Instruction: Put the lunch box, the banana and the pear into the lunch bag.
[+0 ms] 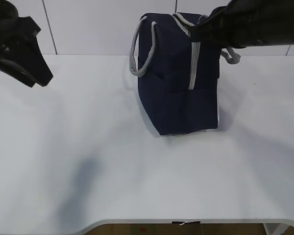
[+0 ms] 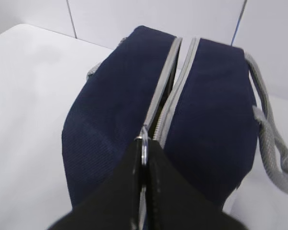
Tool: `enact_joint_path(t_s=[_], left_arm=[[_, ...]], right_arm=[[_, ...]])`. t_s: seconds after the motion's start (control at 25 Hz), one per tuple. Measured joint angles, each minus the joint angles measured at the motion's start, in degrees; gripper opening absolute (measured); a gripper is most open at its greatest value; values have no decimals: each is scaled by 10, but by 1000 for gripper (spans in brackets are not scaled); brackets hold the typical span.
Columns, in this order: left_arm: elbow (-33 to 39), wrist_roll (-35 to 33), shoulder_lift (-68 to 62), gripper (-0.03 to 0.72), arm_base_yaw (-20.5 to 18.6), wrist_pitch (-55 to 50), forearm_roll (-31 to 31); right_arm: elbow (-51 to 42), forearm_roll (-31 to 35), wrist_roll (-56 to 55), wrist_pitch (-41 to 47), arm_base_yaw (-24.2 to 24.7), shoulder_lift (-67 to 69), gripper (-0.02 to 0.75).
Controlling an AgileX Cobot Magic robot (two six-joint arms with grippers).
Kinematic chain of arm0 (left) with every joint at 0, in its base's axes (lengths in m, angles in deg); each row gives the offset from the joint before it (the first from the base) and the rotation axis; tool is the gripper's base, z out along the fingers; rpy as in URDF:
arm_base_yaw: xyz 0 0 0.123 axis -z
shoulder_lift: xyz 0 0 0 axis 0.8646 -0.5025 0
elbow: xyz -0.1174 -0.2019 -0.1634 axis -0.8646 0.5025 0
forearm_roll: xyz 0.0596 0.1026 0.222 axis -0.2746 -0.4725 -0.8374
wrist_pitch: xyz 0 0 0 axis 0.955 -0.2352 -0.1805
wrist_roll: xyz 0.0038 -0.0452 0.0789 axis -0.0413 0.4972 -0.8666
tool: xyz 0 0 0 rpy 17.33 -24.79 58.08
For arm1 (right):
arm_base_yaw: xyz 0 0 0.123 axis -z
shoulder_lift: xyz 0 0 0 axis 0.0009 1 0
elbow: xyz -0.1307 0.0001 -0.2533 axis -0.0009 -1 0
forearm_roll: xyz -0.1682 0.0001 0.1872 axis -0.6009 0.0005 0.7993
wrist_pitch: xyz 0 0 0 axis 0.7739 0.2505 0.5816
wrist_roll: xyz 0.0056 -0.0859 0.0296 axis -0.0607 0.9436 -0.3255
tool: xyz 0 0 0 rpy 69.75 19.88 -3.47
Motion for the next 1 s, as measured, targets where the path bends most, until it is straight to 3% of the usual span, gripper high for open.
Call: enact_joint_path(t_s=[0.4,1.0], left_arm=[[41,-27,-10,340,115,97,-9],[56,-68,-47,349,195,280,-13]], right_arm=[[42,122,-2,112,-19,3,6],[106,256,-5,233,-22,4,6]])
